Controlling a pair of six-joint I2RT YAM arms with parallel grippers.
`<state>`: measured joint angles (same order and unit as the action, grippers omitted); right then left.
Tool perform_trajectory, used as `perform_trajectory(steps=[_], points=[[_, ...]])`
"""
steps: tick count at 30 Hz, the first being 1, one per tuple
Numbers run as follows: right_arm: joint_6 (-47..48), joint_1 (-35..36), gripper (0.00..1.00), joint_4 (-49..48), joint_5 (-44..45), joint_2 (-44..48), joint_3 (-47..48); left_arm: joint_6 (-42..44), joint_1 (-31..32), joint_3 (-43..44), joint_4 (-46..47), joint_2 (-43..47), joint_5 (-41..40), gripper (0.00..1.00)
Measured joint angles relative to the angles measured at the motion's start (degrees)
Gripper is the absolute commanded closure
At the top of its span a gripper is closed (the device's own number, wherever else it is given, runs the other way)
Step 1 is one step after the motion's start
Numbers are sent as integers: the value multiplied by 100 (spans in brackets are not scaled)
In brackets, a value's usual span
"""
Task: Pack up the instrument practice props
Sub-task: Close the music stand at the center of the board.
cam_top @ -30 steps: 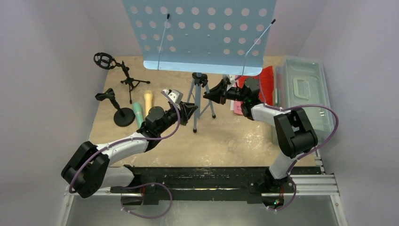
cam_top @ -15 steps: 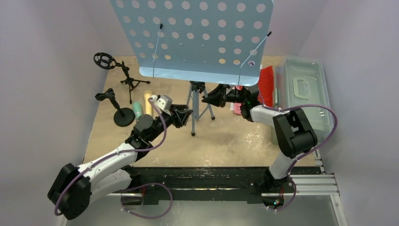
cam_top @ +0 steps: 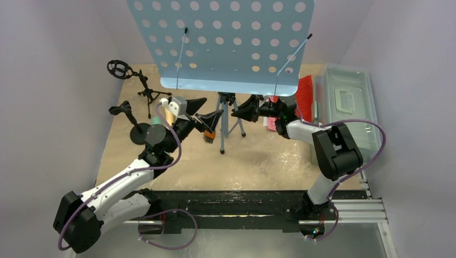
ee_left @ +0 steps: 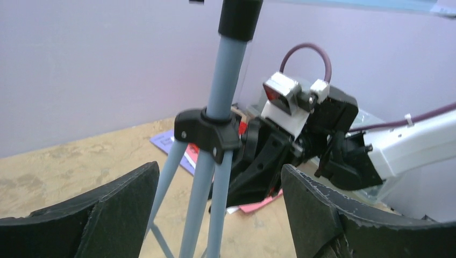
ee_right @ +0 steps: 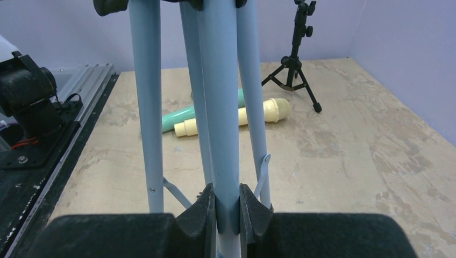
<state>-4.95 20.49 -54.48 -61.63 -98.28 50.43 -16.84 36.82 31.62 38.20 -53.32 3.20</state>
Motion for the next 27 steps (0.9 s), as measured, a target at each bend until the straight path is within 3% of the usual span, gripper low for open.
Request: perform_trajectory(steps=[8,19,23,27], points=[[-24,0,100,-9,2,0,0,197,11,496,1049,-992,63,23],[-72,0,100,-44,11,0,-9,455,201,861,2352,-2133,-50,43],[-81,0,100,-48,11,0,-11,562,227,1062,2492,-2306,-146,63],[-96,0,100,-57,13,0,-11,680,232,1276,2490,-2461,-219,100]])
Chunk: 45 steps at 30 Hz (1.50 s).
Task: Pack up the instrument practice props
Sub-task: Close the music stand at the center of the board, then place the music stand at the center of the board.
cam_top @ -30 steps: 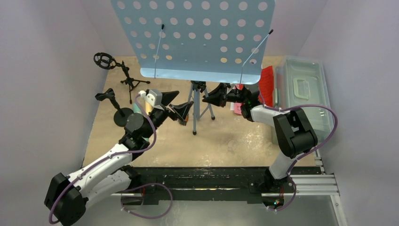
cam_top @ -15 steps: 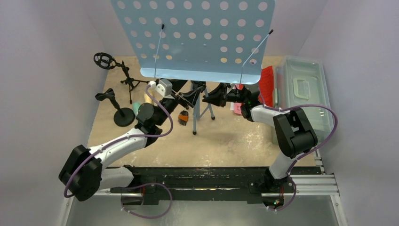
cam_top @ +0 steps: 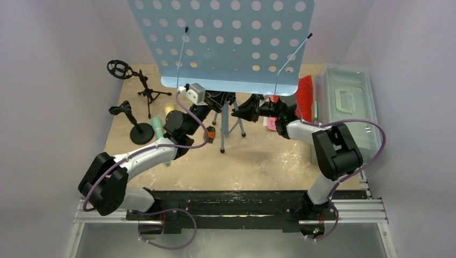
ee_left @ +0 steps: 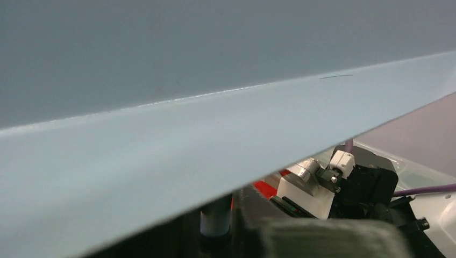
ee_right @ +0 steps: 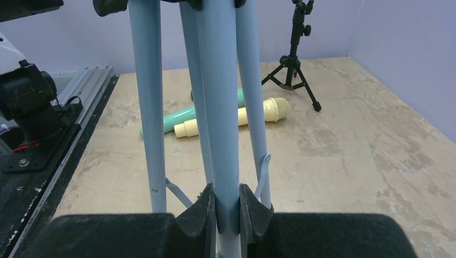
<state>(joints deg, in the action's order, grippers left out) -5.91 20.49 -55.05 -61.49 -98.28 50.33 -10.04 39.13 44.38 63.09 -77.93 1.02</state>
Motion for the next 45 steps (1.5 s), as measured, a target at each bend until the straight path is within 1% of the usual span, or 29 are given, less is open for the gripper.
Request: perform_trajectory(steps=[5,10,14,16,19,22,26,32,38,45], points=[[-190,-26,100,-4,33,4,2,297,7,216,-319,-39,-57,100],[-581,-46,100,262,52,223,31,251,44,758,-1093,-111,-319,100],[-931,-66,100,1047,140,702,289,-74,44,1292,-1521,-199,-549,100],[-970,-68,100,1456,205,927,476,-236,44,1502,-1585,-199,-627,100],[-780,-96,100,2247,313,1239,798,-435,44,1768,-1670,-195,-688,100],[-452,-103,100,3119,400,1537,1032,-702,44,1832,-1735,-101,-772,100],[-46,-103,100,4159,562,1967,1091,-1123,70,1729,-1897,52,-946,100],[487,-109,100,5574,723,2319,1097,-1851,81,1244,-1950,212,-1115,100],[1285,-118,100,7101,1008,2367,1189,-2455,223,638,-1932,219,-1495,100],[2013,-118,100,8362,1419,2341,1189,-3097,457,-66,-1622,50,-2109,100]])
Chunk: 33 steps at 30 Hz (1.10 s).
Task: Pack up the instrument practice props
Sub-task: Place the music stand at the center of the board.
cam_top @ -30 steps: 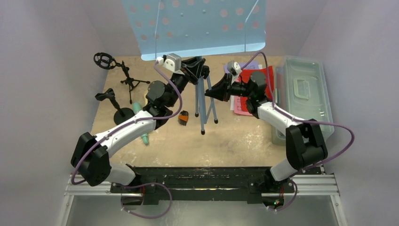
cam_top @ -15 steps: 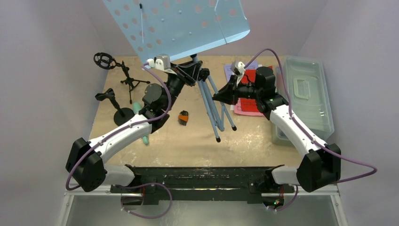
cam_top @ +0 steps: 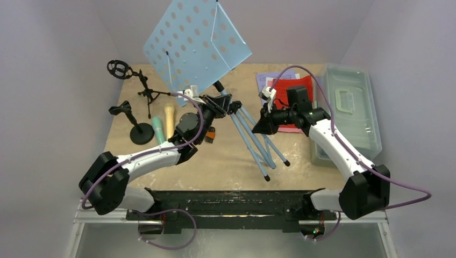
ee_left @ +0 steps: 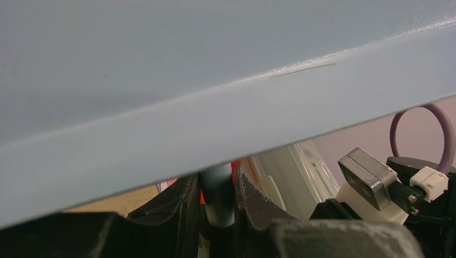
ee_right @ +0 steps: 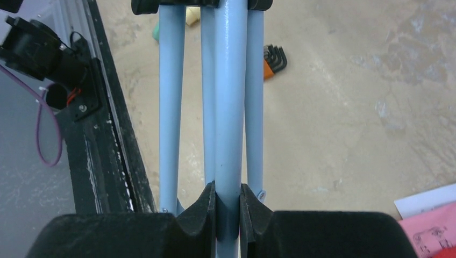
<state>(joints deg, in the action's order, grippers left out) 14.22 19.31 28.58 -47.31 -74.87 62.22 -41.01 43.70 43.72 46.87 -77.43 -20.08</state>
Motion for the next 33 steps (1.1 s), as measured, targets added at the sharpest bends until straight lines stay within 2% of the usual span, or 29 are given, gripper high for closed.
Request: perform_trajectory(steps=[7,17,26,33], points=[[396,-94,100,457,262,-280,0,-520,83,-306,304,-511,-470,100],[1016,-426,100,942,310,-1113,48,-1314,96,-470,466,-1578,-737,100],[1182,-684,100,1064,11,-1517,208,-1394,98,-289,741,-2011,-782,100],[1119,-793,100,1003,105,-1637,236,-1497,59,-129,1241,-2546,-741,100]])
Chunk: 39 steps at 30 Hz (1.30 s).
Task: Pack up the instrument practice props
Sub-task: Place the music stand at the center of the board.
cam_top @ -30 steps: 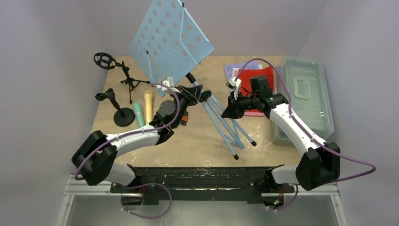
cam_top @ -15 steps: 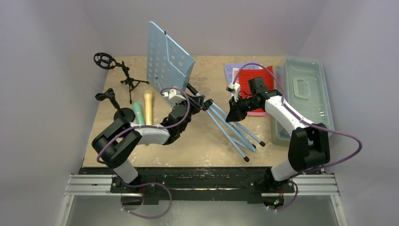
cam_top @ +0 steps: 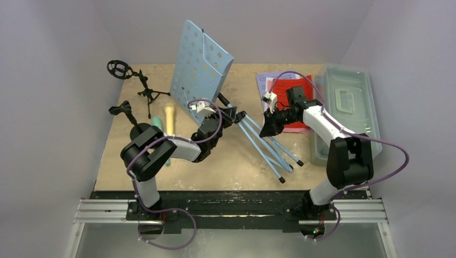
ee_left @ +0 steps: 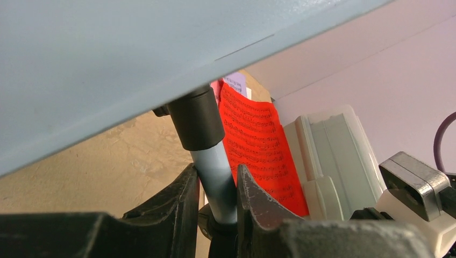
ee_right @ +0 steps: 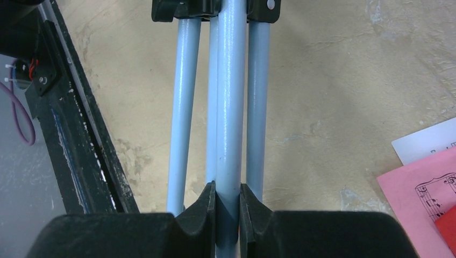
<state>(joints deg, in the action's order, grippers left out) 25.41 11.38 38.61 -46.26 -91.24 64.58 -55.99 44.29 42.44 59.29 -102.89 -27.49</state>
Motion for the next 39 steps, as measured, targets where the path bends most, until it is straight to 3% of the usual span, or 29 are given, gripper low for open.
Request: perform_trajectory(steps=[12,31,35,39], points=[[-144,-59,100,-2,83,-533,289,-348,-289,7,992,-809,446,100],[-33,-76,100,-4,380,-1845,726,-728,-494,59,1156,-1858,750,100],[-46,-79,99,-7,472,-2013,813,-754,-520,140,1058,-1947,793,90],[-48,-79,90,37,549,-2017,905,-756,-538,210,970,-1952,802,81]])
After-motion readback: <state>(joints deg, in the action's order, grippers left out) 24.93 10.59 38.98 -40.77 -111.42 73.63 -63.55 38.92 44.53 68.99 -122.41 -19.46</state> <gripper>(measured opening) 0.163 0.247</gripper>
